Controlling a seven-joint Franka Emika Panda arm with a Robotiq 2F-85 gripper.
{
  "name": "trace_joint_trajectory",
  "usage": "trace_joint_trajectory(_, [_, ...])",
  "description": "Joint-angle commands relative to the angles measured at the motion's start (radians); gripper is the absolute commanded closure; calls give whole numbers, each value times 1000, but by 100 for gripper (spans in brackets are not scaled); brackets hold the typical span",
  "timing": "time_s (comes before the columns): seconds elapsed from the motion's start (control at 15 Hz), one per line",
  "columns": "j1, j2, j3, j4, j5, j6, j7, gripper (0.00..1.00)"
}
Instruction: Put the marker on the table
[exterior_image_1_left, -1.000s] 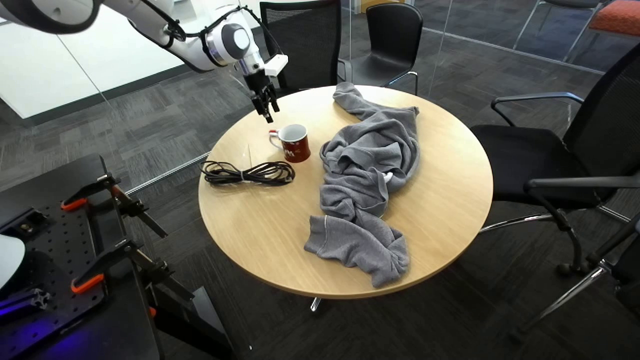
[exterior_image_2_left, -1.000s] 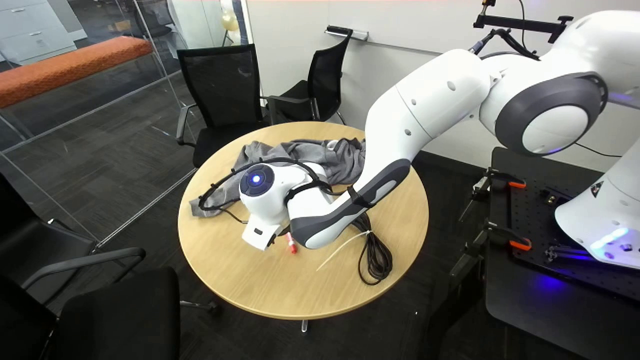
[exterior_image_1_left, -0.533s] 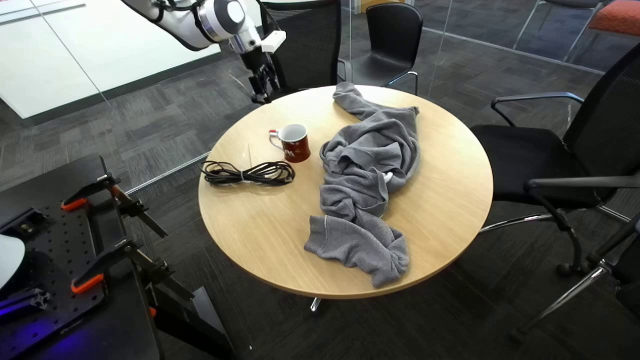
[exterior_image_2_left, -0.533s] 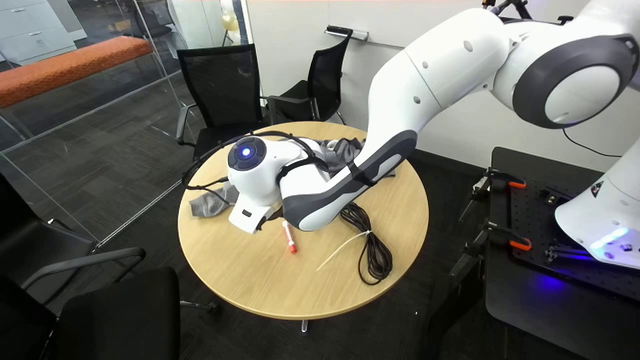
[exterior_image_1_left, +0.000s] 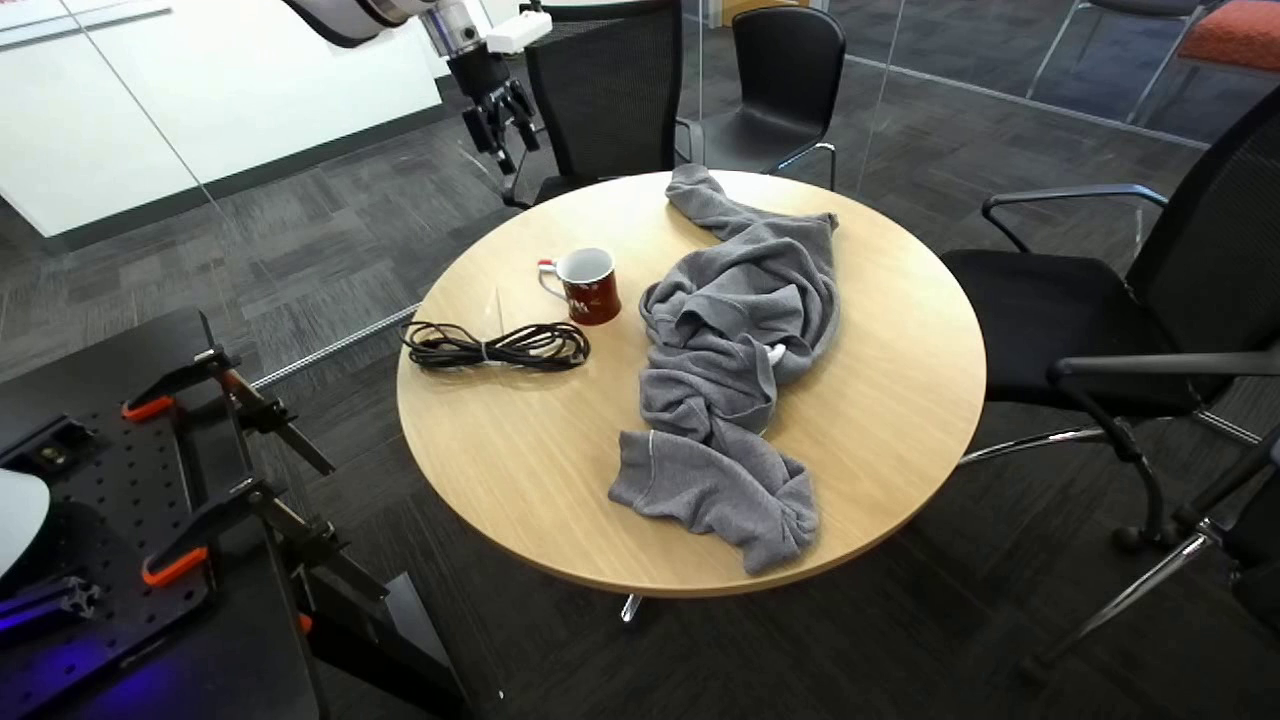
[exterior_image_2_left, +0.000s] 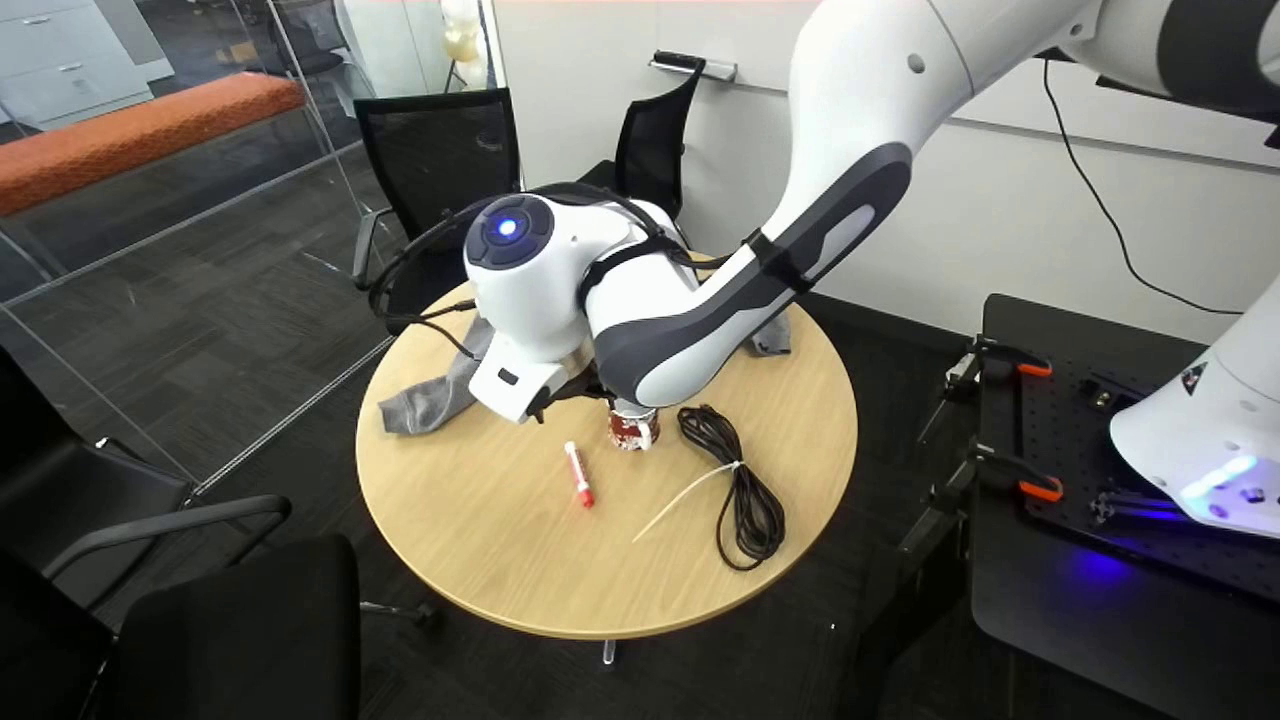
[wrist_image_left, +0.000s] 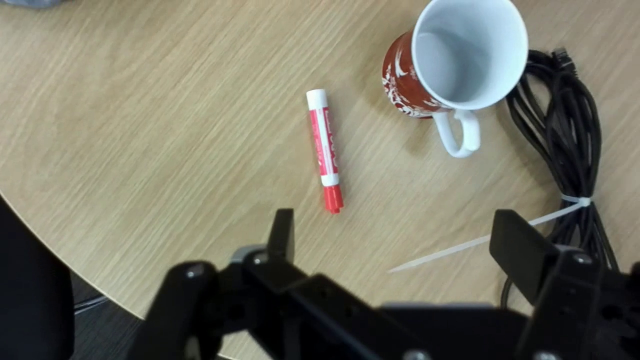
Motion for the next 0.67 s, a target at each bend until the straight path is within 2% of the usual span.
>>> trace_joint_trajectory(0.0, [-5,-187,-4,-235,-38,20,100,0])
trace_joint_trajectory(0.6, [-54,-466,18,-611,-112,101,287,0])
